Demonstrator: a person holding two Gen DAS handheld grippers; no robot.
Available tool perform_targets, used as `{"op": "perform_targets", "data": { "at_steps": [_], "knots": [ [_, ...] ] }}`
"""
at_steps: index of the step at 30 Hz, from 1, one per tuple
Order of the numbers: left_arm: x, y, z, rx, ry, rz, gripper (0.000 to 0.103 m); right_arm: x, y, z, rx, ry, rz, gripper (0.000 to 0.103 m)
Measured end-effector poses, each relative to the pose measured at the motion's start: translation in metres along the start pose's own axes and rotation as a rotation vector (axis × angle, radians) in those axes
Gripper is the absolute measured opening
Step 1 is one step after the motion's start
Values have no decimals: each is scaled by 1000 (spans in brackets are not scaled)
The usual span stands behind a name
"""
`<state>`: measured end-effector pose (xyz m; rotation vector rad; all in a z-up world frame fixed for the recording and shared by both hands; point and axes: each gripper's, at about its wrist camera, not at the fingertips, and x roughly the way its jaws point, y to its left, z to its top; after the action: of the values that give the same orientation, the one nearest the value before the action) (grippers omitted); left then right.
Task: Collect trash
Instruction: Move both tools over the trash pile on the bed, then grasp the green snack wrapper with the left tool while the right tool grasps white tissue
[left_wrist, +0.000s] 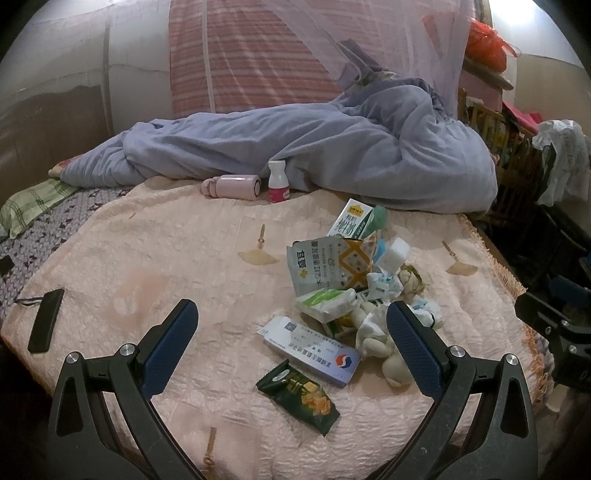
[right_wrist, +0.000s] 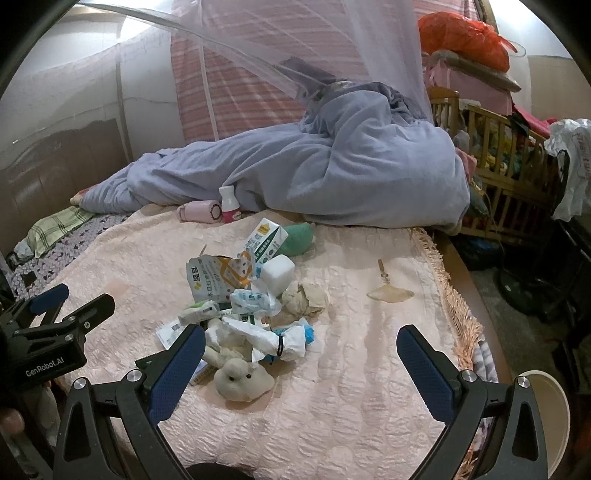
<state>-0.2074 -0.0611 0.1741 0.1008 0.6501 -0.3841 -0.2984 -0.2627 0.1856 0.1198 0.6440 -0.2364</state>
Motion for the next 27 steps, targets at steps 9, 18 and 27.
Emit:
{"op": "perform_targets", "data": {
  "at_steps": [9,18,27],
  "knots": [
    [4,3,-3,-5,16,3,102,3,-2,-2,-3,15,-6,103],
    [9,13,-10,1,40,14,102,8,-2,-6,-11,36,-6,103],
    [21,46,-28,-15,154,-9,102,32,-6,-19,-19,151,36,103]
  ]
}}
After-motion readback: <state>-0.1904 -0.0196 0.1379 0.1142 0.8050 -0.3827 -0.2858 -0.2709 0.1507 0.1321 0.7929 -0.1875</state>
